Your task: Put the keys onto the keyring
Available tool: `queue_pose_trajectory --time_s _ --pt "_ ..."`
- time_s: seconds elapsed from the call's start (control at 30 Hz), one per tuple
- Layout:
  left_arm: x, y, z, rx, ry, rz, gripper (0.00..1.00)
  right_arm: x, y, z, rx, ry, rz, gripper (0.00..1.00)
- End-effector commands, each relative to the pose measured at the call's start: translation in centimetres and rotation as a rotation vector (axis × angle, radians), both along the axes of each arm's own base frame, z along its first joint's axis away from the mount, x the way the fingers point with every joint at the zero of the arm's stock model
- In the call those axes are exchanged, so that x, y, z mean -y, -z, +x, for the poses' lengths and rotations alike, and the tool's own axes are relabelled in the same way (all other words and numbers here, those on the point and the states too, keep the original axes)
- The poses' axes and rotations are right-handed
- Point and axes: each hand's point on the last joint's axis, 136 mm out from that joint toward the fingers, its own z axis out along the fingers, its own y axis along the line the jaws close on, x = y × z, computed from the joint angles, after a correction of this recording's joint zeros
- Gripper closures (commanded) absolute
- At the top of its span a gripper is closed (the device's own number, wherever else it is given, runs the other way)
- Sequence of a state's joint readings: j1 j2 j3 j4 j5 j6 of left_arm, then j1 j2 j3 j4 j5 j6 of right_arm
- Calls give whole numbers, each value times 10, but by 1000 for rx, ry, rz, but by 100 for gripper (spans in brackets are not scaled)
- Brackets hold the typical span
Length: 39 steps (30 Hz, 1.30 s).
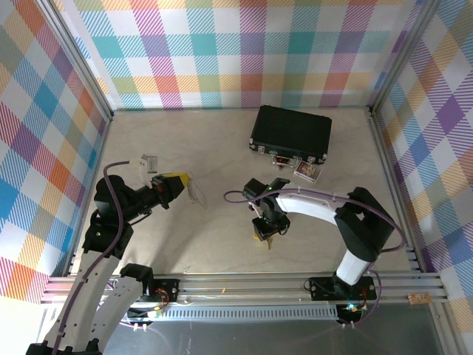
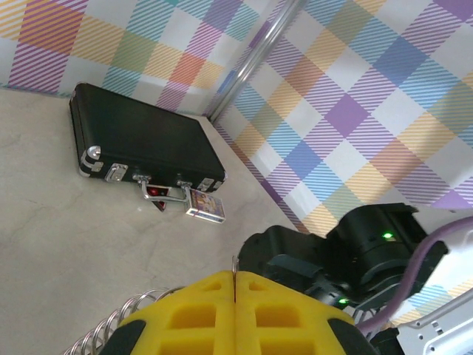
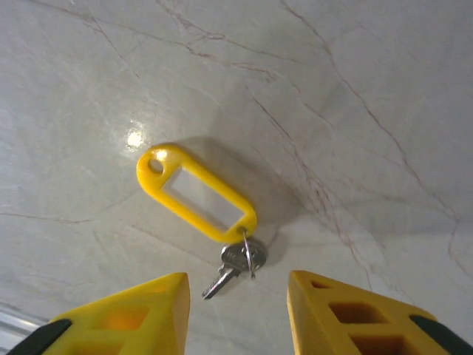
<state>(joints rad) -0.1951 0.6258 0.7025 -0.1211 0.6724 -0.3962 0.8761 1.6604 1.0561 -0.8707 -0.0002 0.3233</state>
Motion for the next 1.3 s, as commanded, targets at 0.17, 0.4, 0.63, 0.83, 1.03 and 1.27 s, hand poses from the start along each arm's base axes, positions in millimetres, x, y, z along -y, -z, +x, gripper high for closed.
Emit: queue_pose_trajectory --time_s 0.17,0.4,0.63,0.83,1.03,1.27 --pt "3 -13 -3 55 30 -15 100 8 -9 -9 74 178 133 51" --pt "8 -16 -3 53 64 -59 100 -6 -15 3 199 207 324 53" --pt "8 -17 -2 55 63 -68 100 -7 -1 0 219 193 372 59" --pt "8 -17 0 52 66 -70 100 1 11 -5 221 178 306 64" --pt "7 -17 -1 55 62 -50 100 1 15 -7 219 165 297 76" --pt "7 -19 -5 65 70 -50 100 2 13 -5 234 169 290 81"
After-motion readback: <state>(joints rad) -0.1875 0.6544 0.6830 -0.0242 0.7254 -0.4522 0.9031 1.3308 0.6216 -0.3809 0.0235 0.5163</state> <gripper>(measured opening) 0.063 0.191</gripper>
